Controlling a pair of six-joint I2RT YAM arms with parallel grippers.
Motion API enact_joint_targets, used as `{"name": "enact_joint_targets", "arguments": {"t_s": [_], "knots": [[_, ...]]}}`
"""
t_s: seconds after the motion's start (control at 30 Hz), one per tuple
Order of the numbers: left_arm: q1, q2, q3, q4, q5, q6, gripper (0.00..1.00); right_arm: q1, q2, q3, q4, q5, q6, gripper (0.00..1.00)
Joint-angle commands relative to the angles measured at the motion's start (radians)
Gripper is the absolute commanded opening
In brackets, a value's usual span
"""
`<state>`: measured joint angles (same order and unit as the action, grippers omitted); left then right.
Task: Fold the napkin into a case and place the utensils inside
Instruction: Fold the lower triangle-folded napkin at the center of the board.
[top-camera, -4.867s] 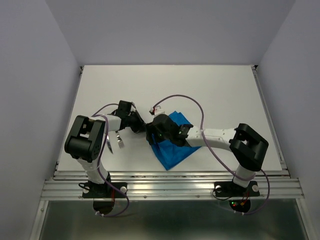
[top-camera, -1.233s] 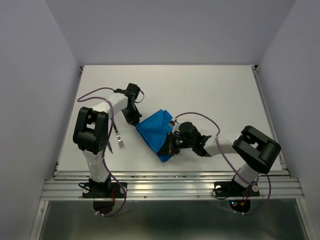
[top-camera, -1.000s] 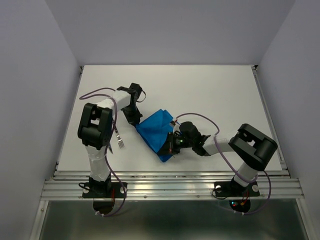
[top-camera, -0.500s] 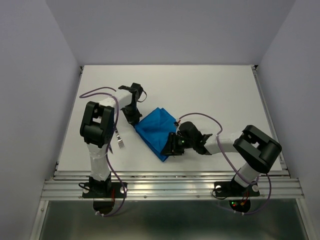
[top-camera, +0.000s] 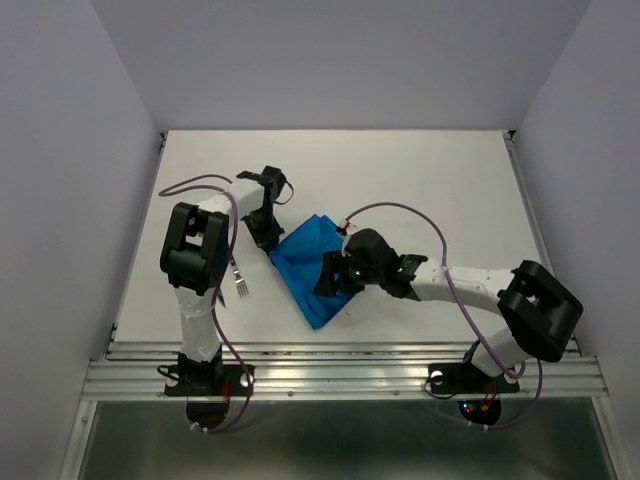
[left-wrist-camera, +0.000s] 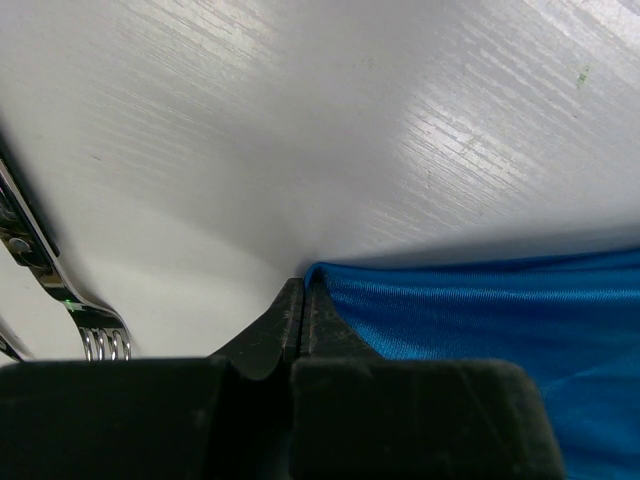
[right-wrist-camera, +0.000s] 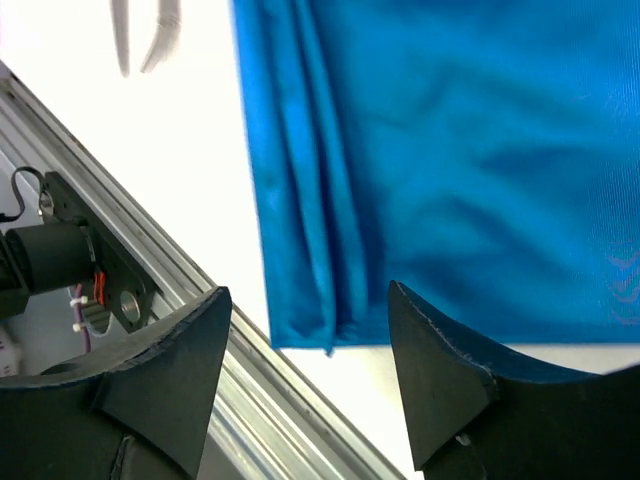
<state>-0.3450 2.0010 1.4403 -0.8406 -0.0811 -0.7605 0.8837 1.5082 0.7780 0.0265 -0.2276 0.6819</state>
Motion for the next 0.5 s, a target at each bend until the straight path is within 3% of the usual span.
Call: {"name": "enact_joint_targets", "arguments": {"t_s": [0.0, 0.3, 0.47], "knots": [[0.001, 0.008, 0.022, -0.029, -0.008, -0.016, 0.00, 0.018, 0.006, 0.117, -0.080, 0.088, -0.114, 0.71], [0.001, 0.015, 0.019, -0.029, 0.006, -0.019, 0.00, 0.095, 0.191, 0.332, -0.077, 0.192, -0.289, 0.87], [0.000, 0.016, 0.017, -0.028, 0.010, -0.020, 0.00, 0.115, 0.311, 0.423, -0.039, 0.223, -0.347, 0.89]]}}
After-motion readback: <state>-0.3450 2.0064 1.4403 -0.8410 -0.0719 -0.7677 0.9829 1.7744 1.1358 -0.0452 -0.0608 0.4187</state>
